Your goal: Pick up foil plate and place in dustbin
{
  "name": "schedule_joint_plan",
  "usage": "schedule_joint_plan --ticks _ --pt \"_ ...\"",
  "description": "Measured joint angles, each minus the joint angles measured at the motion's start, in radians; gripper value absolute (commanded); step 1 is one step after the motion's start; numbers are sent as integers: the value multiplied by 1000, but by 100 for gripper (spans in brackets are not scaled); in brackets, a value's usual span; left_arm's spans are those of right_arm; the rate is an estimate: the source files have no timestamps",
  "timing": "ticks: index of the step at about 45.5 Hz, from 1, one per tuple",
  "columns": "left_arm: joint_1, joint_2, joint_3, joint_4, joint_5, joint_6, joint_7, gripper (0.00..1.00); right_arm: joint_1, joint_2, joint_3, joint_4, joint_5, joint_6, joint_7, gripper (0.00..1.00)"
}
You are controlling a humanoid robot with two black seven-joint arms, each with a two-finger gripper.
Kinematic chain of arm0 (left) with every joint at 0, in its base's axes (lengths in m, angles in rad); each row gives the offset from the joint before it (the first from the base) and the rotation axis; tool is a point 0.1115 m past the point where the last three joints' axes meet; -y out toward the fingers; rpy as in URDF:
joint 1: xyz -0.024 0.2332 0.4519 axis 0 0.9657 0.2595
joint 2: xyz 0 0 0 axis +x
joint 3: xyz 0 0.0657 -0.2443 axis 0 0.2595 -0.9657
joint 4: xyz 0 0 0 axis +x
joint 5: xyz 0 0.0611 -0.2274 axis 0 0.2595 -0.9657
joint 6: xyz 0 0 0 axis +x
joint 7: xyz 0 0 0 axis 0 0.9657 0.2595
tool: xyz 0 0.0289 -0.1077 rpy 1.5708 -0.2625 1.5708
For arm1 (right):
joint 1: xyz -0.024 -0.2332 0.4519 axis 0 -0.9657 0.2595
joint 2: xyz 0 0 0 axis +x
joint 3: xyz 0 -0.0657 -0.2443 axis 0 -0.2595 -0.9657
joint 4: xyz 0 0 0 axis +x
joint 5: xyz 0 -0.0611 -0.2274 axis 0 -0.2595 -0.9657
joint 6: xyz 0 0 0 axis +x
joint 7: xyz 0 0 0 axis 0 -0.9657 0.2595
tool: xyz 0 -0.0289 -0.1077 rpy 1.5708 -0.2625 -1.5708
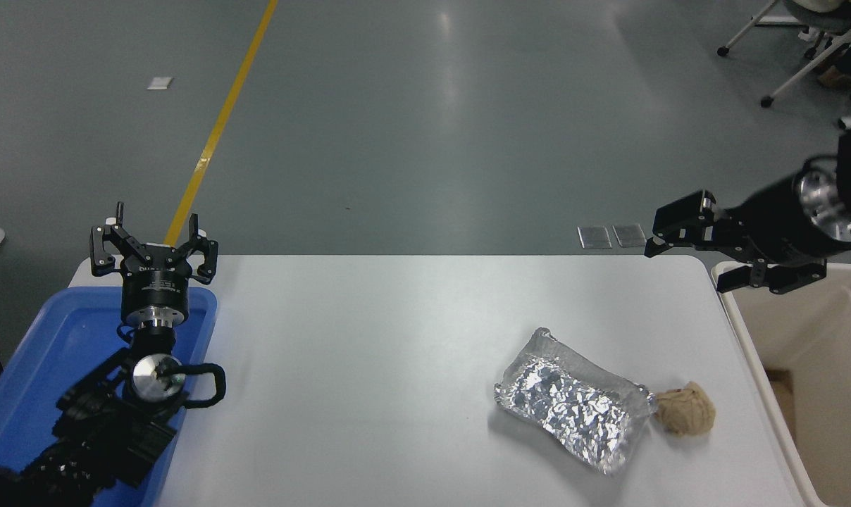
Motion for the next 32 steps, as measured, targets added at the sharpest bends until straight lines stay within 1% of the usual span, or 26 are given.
schedule_joint_plan --ticks 6,11,21,32 --pt "0 0 0 0 0 0 0 99 57 -3 -18 22 -9 57 -21 100" --pt "0 0 0 0 0 0 0 99 67 -9 -34 28 -13 64 -31 100" --pt "0 0 0 0 0 0 0 99 -8 -34 -50 17 -13 -30 -52 100" --pt "0 0 0 0 0 0 0 99 -201 -52 -55 9 12 -167 -67 100"
